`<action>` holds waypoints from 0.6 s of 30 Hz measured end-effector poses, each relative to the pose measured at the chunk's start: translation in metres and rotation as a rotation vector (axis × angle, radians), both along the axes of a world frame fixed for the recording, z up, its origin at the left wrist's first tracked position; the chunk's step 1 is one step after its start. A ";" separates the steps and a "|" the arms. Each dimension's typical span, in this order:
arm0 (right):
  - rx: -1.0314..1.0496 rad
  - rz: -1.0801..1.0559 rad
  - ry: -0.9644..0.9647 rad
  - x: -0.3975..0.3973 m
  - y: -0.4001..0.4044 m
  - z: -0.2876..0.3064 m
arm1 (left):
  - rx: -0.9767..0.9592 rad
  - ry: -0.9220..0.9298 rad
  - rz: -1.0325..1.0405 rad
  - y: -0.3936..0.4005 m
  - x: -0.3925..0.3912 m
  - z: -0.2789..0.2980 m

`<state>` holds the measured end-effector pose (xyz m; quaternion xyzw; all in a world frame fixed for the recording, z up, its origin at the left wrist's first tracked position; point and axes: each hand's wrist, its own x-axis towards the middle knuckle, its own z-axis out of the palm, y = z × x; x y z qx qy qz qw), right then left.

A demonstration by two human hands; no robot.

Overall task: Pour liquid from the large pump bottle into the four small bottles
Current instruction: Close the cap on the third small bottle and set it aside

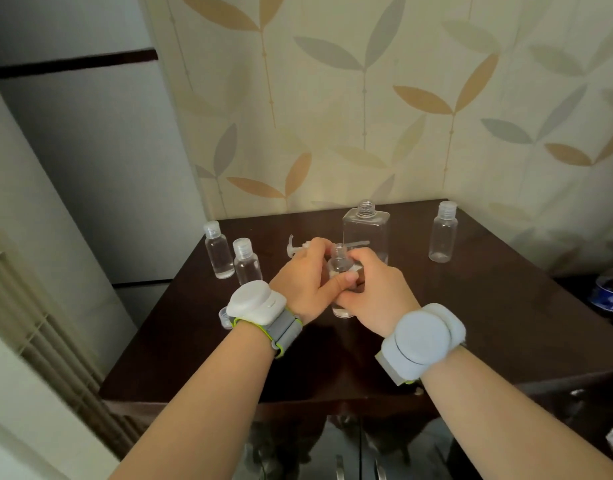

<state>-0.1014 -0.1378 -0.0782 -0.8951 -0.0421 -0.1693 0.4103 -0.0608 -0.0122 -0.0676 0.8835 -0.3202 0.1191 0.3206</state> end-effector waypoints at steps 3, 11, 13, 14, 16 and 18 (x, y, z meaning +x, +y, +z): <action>0.082 -0.013 -0.015 -0.012 0.004 -0.003 | -0.046 -0.021 0.065 0.007 -0.010 0.003; 0.154 -0.074 -0.003 -0.030 0.015 -0.012 | -0.230 -0.039 0.589 0.060 -0.017 -0.004; 0.158 -0.081 -0.002 -0.034 0.019 -0.013 | -0.309 0.014 0.637 0.071 -0.021 -0.006; 0.160 -0.085 0.001 -0.036 0.022 -0.014 | -0.329 0.033 0.647 0.077 -0.024 -0.008; 0.155 -0.100 0.017 -0.038 0.025 -0.014 | -0.329 0.074 0.648 0.081 -0.026 -0.014; 0.147 -0.105 0.026 -0.041 0.030 -0.014 | -0.290 0.110 0.645 0.083 -0.029 -0.018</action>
